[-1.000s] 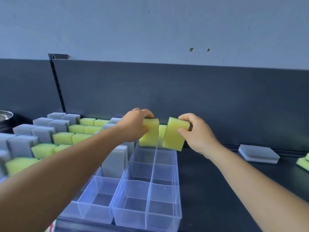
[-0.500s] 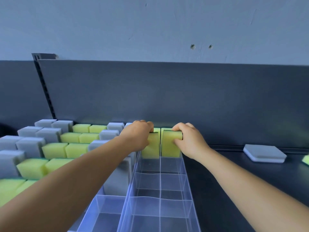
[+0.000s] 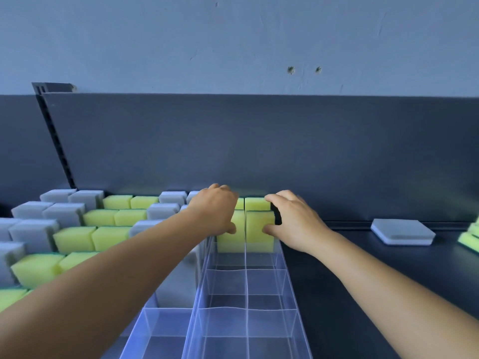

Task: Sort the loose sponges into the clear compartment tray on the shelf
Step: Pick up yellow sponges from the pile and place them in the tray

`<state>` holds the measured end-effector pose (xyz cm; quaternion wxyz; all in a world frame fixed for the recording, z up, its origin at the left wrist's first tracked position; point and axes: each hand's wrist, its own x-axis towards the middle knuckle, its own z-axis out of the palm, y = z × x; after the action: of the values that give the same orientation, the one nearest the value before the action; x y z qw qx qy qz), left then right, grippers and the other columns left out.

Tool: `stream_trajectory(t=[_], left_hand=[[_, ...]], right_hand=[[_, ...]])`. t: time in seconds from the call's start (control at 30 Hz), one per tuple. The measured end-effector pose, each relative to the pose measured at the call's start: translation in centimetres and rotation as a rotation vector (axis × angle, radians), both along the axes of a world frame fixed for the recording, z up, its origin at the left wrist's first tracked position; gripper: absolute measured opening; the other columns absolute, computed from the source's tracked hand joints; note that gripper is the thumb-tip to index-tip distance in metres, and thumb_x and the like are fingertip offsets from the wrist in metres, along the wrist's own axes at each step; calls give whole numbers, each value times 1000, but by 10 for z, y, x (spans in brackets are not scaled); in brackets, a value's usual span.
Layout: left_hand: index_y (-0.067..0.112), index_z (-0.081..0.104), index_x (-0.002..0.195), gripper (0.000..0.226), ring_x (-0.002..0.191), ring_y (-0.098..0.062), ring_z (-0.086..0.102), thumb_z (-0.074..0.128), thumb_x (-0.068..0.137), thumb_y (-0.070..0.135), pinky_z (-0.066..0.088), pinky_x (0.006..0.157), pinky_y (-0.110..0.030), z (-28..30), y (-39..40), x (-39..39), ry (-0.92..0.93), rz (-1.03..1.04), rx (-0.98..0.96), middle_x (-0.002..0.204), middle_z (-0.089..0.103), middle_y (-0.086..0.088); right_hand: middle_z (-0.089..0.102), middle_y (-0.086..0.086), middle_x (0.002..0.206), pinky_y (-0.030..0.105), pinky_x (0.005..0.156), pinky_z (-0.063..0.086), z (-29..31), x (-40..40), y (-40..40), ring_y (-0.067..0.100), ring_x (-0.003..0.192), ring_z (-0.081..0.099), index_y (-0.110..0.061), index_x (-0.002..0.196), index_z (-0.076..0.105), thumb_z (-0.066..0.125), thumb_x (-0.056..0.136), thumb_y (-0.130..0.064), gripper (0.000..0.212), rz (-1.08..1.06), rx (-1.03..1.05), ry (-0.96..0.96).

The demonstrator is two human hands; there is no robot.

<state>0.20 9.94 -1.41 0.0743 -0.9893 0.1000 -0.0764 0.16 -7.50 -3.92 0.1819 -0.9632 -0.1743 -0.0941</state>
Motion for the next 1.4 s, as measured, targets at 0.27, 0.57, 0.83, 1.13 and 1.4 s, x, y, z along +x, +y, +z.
stream_trajectory(t=[0.27,0.57,0.83,1.13,1.4], left_hand=[[15,44,133,61,123,-24,48,62,83,45,40,102,-35,9,-58,-12,-48,-190,-66,134,52,-3],[14,40,136,60,129,-22,43,54,88,48,35,108,-35,8,-172,-14,-10,-301,-123,140,47,-3],[15,39,138,56,130,-21,42,48,92,45,35,107,-34,-1,-292,-4,37,-385,-185,141,46,-2],[18,23,148,65,137,-21,35,48,94,44,29,110,-34,-17,-412,16,84,-494,-235,151,34,0],[19,30,144,62,131,-24,41,51,91,43,33,106,-35,-35,-467,51,123,-419,-218,145,40,-2]], right_hand=[[14,-5,159,30,116,12,13,-30,-57,16,147,7,-19,151,13,56,89,-45,80,-58,-128,-28],[12,-7,159,32,118,12,11,-41,-170,16,148,3,-20,151,11,55,89,-48,82,-190,-160,-1],[16,-3,158,34,118,15,10,-42,-281,18,147,8,-17,150,15,52,91,-46,76,-295,-188,6],[21,-3,156,31,113,18,10,-35,-399,19,144,18,-20,149,20,56,88,-41,73,-468,-128,26],[10,0,159,36,116,13,-1,-6,-457,21,146,7,-23,150,11,53,91,-35,73,-521,-164,38]])
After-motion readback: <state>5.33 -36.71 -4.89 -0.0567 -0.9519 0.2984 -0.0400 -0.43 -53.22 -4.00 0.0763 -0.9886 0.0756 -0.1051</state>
